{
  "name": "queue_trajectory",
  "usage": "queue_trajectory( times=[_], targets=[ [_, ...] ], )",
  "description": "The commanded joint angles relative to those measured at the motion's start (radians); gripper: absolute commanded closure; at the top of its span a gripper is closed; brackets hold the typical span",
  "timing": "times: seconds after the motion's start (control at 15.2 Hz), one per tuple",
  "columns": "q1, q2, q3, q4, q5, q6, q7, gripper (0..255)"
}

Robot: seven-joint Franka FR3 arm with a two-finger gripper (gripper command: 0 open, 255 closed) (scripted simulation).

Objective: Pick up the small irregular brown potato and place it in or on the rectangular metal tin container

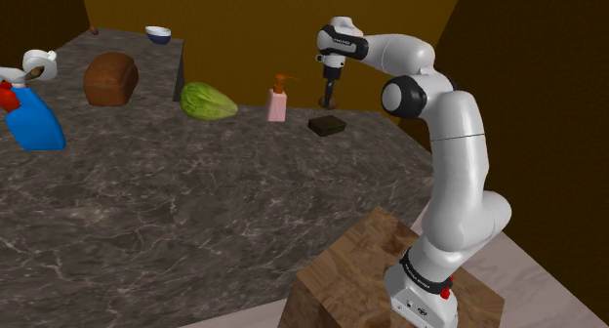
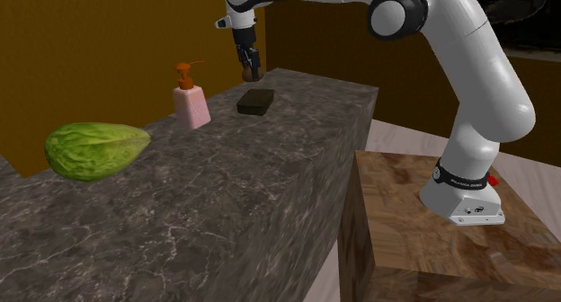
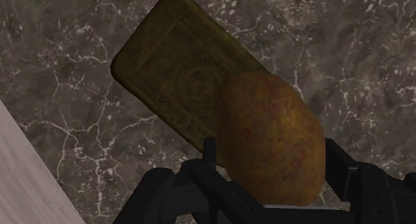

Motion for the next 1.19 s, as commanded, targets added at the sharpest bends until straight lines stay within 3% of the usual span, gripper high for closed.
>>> queue_trajectory(
  times=[0.0,0.13,0.59,1.12],
  targets=[
    [-0.037,0.084,-0.004,0.141,0.007,-0.055,-0.034,255],
    [-0.07,0.175,-0.005,0.3,0.012,-0.122,-0.058,255],
    [-0.058,0.115,-0.006,0.099,0.009,0.019,-0.057,255],
    [-0.053,0.105,-0.006,-0.008,0.009,0.115,-0.055,255]
  ],
)
